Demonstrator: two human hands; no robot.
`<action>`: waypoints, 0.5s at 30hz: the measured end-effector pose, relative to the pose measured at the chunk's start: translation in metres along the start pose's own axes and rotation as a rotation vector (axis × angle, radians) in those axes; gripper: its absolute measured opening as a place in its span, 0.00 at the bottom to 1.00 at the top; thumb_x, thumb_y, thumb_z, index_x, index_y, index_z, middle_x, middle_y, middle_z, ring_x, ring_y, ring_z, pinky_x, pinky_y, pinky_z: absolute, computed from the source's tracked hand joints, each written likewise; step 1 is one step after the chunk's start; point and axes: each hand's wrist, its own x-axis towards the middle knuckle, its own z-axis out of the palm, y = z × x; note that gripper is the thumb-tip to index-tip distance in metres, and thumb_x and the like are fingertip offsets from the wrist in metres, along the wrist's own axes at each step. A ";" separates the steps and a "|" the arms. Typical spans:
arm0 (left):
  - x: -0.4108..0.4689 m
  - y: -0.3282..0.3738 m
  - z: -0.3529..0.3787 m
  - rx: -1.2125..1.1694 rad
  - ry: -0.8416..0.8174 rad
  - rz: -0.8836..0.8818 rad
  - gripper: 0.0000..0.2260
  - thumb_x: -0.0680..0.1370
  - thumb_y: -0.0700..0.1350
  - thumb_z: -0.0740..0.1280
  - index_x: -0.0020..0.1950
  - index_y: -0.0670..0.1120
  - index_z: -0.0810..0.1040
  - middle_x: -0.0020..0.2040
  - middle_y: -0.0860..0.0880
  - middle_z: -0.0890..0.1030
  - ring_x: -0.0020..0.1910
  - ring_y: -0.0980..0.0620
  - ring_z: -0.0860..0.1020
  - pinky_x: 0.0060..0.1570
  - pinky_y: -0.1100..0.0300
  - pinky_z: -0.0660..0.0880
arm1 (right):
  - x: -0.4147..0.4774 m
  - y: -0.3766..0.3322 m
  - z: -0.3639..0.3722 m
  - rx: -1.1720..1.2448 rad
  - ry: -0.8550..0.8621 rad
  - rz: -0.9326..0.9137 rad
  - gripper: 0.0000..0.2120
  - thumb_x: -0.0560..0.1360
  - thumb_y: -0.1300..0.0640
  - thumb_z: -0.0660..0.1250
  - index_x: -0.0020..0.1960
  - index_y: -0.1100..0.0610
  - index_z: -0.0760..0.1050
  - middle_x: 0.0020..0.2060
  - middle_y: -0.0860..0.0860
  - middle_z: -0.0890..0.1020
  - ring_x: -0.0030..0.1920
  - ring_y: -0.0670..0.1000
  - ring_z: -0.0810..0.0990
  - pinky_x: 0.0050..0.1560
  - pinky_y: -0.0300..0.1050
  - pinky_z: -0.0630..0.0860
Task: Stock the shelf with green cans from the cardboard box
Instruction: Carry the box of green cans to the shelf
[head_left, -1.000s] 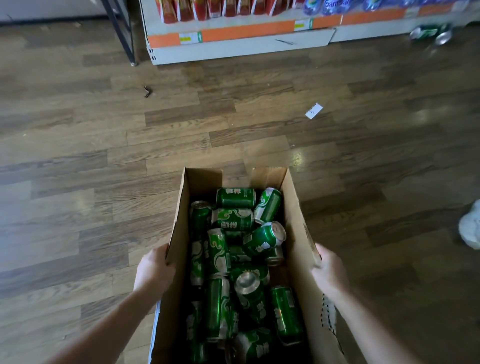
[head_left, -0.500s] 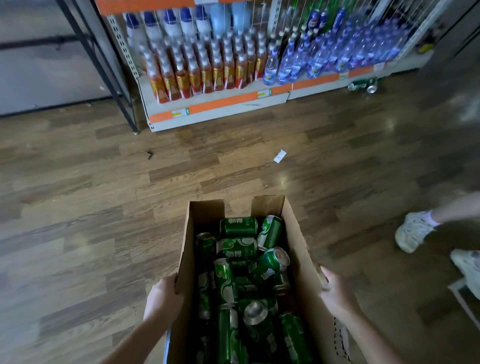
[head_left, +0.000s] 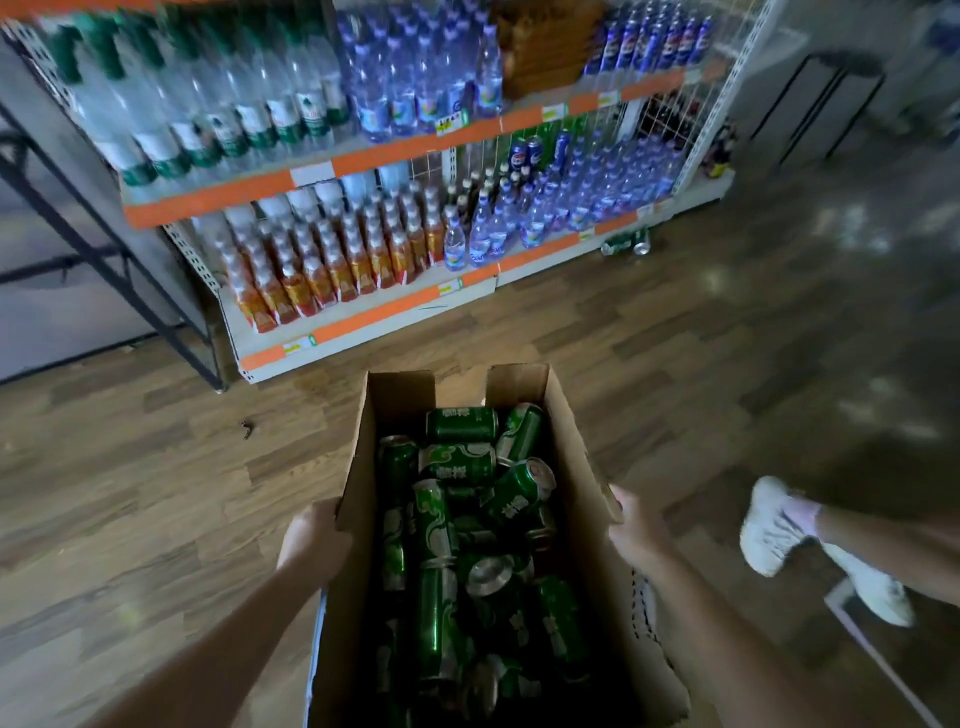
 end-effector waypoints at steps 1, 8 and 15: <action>0.004 0.016 -0.001 0.009 -0.007 0.005 0.14 0.71 0.32 0.64 0.53 0.42 0.80 0.38 0.45 0.78 0.32 0.50 0.74 0.26 0.65 0.67 | 0.006 -0.003 -0.015 0.021 -0.005 0.005 0.29 0.77 0.70 0.57 0.76 0.59 0.54 0.72 0.56 0.65 0.67 0.52 0.69 0.60 0.43 0.71; 0.059 0.123 -0.003 0.032 -0.062 0.038 0.14 0.70 0.33 0.64 0.53 0.41 0.80 0.43 0.43 0.80 0.41 0.45 0.78 0.34 0.61 0.69 | 0.058 -0.023 -0.118 0.032 0.039 0.032 0.28 0.77 0.69 0.57 0.75 0.59 0.56 0.70 0.58 0.67 0.63 0.54 0.72 0.60 0.46 0.70; 0.149 0.239 0.001 0.069 -0.156 0.134 0.10 0.72 0.33 0.63 0.51 0.38 0.78 0.43 0.41 0.81 0.38 0.46 0.79 0.32 0.56 0.77 | 0.125 -0.034 -0.201 0.081 0.137 0.163 0.29 0.76 0.68 0.59 0.75 0.57 0.58 0.67 0.58 0.71 0.64 0.56 0.73 0.64 0.50 0.71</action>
